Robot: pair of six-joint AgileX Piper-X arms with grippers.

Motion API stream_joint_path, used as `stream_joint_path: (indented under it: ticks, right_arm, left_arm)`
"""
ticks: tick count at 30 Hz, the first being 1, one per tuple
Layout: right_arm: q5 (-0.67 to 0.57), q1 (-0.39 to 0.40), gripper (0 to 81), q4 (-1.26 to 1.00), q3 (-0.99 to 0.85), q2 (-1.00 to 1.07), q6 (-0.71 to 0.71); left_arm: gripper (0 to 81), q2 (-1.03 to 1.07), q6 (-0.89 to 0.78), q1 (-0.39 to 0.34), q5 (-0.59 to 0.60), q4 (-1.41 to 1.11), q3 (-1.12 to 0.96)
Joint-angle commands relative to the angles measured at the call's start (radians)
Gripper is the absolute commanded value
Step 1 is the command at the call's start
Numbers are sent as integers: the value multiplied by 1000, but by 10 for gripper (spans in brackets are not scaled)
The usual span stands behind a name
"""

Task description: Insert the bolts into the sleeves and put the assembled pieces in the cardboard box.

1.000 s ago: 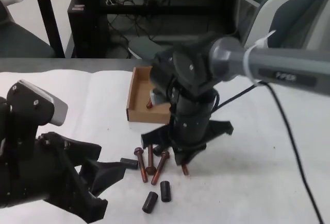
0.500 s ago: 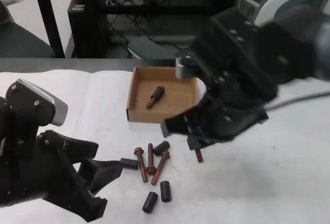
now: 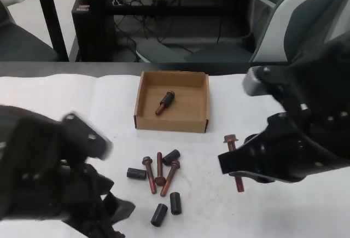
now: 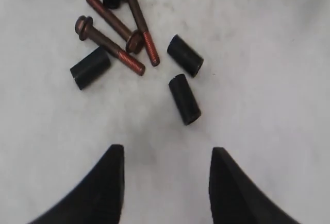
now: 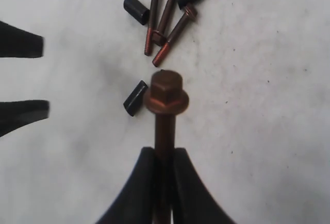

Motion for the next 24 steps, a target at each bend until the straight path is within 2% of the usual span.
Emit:
stream_joint_path:
  ticks: [1,4,11,15,20,24]
  right_arm:
    - [-51,0,0,-25,1,-26,-2]
    - [-78,0,0,-42,1,-25,-2]
    - [-158,0,0,-70,1,-25,-16]
    - [-192,0,0,-70,1,-25,-51]
    - [-209,0,0,-70,1,-25,-71]
    - [-242,0,0,-70,4,-25,-88]
  left_arm:
    - [517,83,180,-1,-59,0,-59]
    - [517,177,363,-1,-96,0,-132]
    - [517,332,738,5,-69,-63,-260]
    - [517,400,777,39,-58,-55,-310]
    - [517,436,857,94,79,98,-385]
    - [517,439,930,110,106,201,-434]
